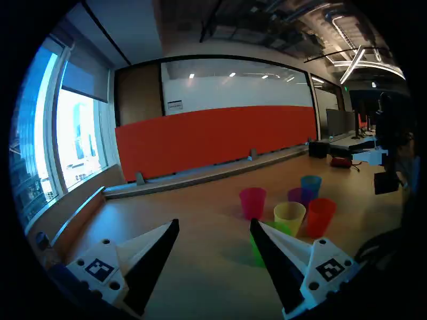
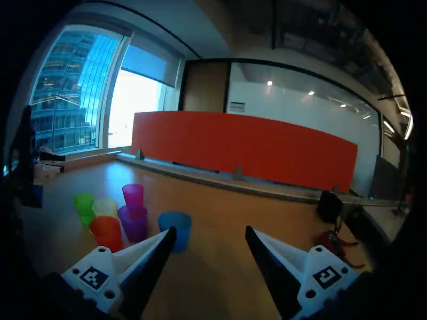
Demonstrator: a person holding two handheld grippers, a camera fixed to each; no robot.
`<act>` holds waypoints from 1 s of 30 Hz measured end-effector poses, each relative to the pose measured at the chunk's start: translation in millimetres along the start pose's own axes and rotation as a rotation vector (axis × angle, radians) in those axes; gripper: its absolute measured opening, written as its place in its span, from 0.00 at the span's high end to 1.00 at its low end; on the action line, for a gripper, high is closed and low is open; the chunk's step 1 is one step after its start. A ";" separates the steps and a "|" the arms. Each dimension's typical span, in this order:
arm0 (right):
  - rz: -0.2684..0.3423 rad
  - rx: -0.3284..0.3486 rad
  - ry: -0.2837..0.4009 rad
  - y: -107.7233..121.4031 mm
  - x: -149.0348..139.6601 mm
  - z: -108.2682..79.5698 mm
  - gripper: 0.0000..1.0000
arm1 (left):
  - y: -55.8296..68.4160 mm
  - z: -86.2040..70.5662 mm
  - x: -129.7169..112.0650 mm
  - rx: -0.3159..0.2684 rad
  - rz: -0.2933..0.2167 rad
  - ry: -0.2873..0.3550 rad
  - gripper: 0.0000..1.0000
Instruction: Pour water
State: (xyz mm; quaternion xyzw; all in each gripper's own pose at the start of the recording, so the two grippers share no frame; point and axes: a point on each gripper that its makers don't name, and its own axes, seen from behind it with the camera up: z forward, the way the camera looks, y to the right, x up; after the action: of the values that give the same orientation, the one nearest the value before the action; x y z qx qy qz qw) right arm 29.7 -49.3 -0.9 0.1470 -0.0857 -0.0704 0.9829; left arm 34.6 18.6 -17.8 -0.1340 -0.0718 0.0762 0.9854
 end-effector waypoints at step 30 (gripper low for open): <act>0.149 -0.338 0.253 64.2 51.3 -47.1 0.00 | -21.7 -6.3 59.0 0.175 -0.083 0.187 0.01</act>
State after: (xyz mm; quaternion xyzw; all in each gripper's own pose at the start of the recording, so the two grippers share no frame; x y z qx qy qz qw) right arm 96.0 16.1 -18.3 -0.0191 0.0407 0.0082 0.9990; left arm 96.2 6.3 -10.7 -0.0509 0.0219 0.0286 0.9981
